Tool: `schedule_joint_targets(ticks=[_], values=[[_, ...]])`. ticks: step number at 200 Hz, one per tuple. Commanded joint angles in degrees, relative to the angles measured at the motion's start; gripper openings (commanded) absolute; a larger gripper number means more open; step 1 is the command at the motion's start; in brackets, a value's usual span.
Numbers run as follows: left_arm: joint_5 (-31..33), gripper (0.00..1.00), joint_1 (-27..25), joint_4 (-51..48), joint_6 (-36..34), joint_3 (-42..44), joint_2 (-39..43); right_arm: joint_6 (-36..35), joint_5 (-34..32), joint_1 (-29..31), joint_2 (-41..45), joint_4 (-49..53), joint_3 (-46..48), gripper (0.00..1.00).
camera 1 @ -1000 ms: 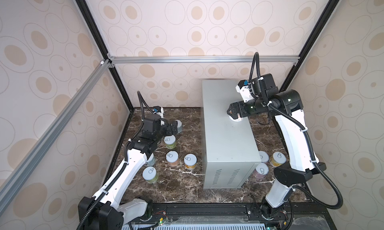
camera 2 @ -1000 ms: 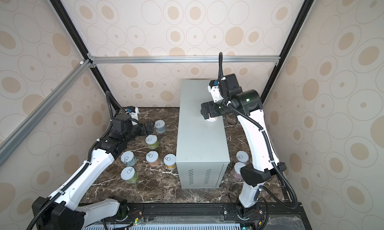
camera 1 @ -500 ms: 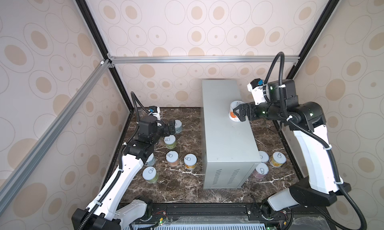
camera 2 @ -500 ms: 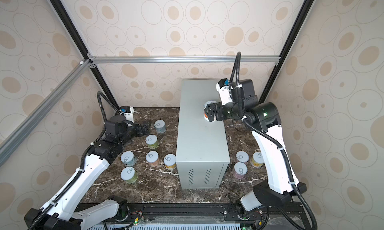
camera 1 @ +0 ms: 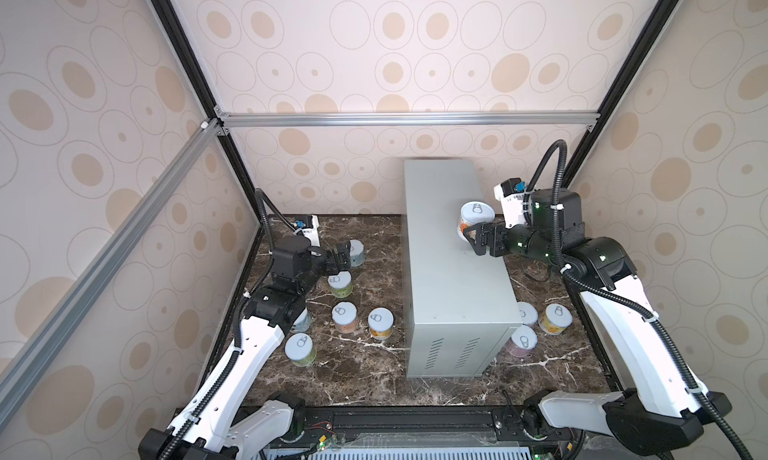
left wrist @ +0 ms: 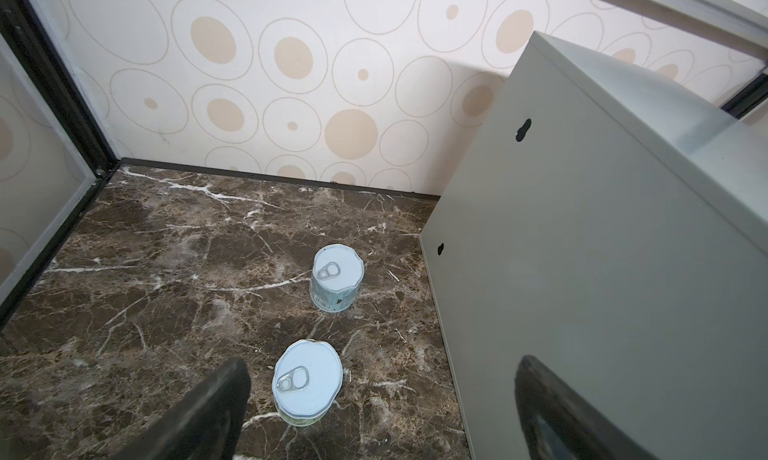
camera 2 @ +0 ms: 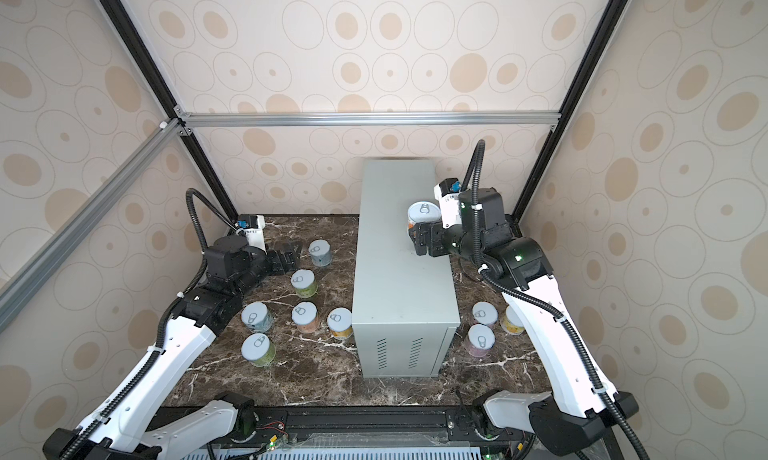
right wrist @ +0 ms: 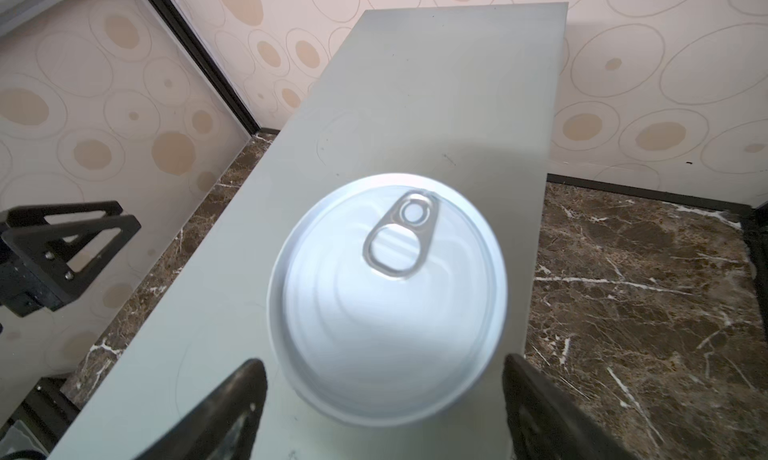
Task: Place and organize the canned foods onto the counter
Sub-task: 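Move the held orange can to the cabinet's far end and lower it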
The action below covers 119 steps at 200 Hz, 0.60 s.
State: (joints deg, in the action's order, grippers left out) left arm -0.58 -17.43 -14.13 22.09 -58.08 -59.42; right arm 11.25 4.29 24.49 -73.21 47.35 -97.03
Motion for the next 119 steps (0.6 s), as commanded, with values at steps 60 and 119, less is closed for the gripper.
schedule_joint_targets(ticks=[60, 119], values=[[-1.8, 0.99, -0.4, 3.1, -0.1, -0.9, -3.2, 0.4, -0.7, -0.1, -5.0, -5.0, -2.9, 0.78], [-1.4, 0.99, -0.4, 3.8, -0.5, -1.8, -5.2, -0.8, -1.8, -0.6, -9.6, -6.3, -5.7, 0.65]])
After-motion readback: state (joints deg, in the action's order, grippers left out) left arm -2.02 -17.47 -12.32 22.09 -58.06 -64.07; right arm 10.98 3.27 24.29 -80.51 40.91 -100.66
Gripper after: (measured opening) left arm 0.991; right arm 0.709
